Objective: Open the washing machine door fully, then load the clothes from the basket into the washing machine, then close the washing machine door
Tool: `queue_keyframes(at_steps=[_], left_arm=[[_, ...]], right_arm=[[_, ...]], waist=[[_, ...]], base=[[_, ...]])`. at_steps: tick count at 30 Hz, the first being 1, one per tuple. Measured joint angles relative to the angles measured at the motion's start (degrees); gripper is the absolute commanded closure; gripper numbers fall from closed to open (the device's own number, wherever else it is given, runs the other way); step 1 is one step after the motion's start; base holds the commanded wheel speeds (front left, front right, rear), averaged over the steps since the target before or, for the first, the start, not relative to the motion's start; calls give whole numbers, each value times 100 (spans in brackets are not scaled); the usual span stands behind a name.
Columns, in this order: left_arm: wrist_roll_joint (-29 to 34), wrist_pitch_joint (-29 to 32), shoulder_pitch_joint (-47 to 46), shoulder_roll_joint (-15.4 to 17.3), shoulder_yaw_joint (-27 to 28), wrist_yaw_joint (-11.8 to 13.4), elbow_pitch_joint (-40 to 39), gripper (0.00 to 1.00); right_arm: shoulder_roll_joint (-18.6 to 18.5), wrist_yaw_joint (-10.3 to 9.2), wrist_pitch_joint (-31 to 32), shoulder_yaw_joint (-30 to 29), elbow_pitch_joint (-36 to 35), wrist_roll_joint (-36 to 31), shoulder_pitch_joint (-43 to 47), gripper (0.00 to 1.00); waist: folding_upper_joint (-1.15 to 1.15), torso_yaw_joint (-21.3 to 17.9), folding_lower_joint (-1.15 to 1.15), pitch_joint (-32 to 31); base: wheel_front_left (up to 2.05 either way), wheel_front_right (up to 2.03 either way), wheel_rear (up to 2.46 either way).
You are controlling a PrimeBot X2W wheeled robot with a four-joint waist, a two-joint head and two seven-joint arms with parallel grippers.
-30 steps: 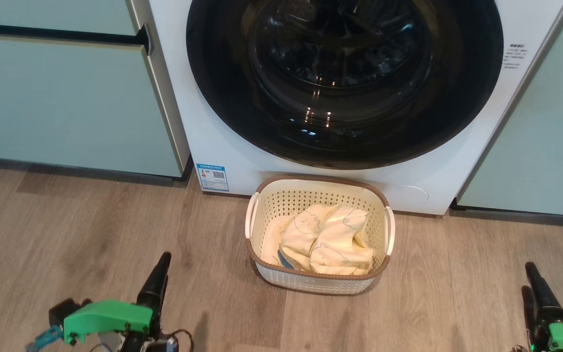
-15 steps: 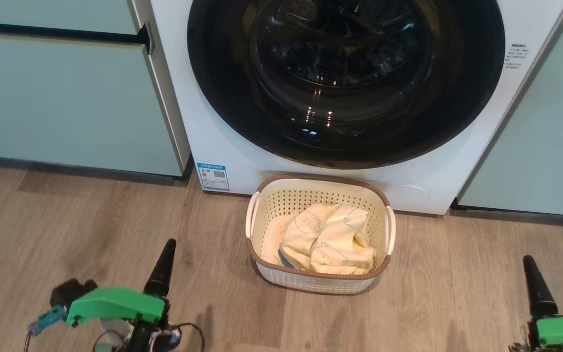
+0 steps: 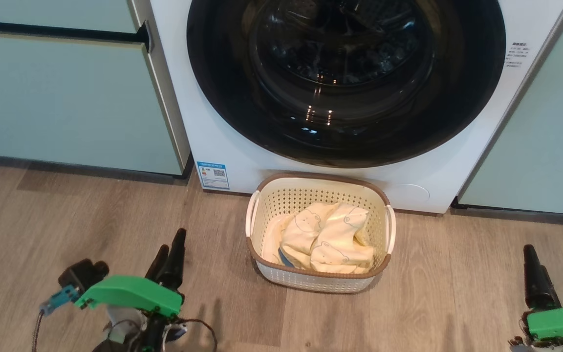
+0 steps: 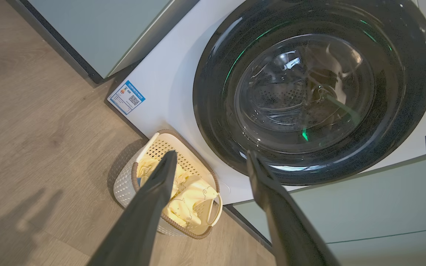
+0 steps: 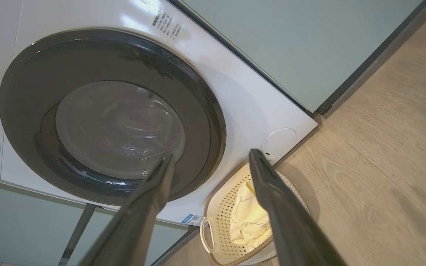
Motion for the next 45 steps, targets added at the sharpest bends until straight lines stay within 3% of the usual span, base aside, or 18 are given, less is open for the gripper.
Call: queue_keyframes(at_steps=[29,45], left_arm=[[2721,-469,-338,74,-402,355,-88,0],[3698,-754,-539,91,-508,498,-102,0]], right_arm=[[0,0,-458,162,-369,-2539,-119,0],[0,0,-717,242,-491,-3775,-169,0]], waist=[[0,45,0,26],[0,48,0,31]], base=[[0,0,0],[0,0,0]])
